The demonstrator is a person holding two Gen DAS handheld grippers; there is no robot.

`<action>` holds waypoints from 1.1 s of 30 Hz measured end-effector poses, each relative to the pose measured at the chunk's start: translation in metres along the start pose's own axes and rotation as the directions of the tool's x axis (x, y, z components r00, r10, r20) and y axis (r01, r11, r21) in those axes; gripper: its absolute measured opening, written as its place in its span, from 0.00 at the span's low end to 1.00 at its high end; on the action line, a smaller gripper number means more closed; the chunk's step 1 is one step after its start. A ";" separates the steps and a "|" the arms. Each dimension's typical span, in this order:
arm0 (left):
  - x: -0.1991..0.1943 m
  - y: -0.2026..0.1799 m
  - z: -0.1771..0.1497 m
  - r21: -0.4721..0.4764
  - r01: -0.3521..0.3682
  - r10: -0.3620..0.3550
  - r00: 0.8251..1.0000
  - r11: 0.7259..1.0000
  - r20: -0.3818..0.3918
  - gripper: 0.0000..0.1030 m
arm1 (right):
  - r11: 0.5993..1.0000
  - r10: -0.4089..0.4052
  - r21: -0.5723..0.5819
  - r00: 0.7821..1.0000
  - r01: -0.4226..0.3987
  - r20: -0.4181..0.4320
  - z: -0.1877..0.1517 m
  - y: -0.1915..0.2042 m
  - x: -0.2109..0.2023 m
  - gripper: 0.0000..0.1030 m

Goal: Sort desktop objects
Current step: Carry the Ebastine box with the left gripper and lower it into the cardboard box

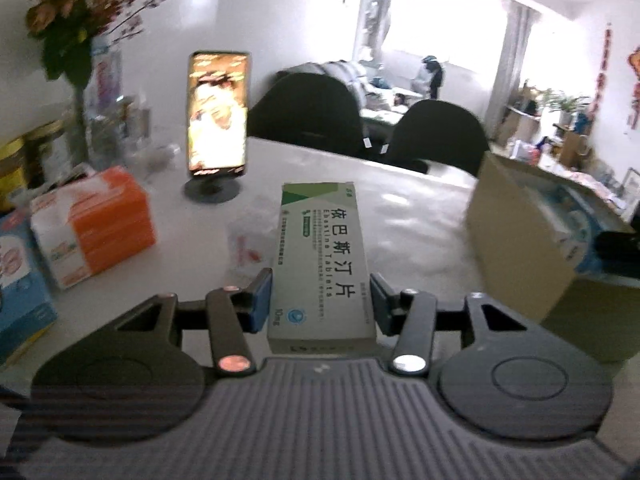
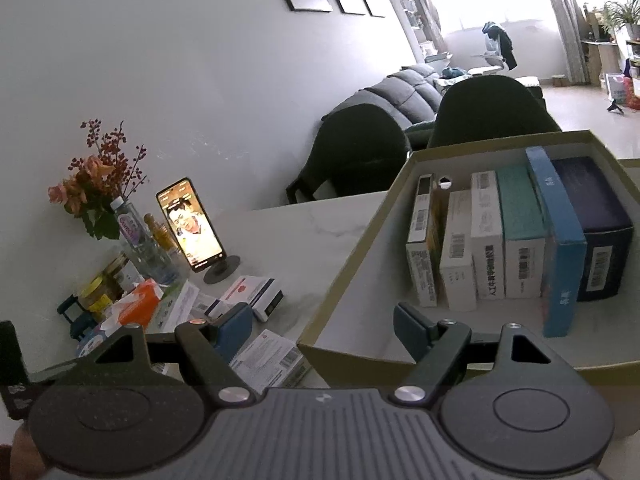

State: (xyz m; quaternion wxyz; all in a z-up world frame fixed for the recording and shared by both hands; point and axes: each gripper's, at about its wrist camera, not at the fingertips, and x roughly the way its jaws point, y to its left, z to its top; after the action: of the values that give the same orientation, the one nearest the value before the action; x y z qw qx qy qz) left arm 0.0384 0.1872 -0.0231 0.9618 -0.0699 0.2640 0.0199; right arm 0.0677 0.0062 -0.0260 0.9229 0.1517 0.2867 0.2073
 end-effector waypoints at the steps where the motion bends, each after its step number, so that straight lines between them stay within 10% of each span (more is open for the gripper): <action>1: 0.000 -0.005 0.002 0.006 0.014 -0.014 1.000 1.000 0.005 0.47 | 1.000 -0.006 0.001 1.000 0.006 0.006 0.000 -0.001 -0.001 0.78; 16: 0.014 -0.074 0.029 0.073 0.197 -0.200 0.980 0.978 0.024 0.47 | 0.976 -0.200 0.110 0.969 0.185 0.145 -0.001 -0.030 -0.033 0.99; 33: 0.061 -0.171 0.047 0.184 0.369 -0.360 0.930 0.911 -0.078 0.47 | 0.934 -0.356 0.121 0.914 0.337 0.196 -0.005 -0.073 -0.058 1.00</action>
State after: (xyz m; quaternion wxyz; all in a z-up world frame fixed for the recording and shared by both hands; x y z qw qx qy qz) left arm 0.1279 0.0247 0.0070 0.9449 -0.0237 0.2675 -0.1873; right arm 0.0424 -0.0836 -0.0322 0.9633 0.1590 0.2161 0.0105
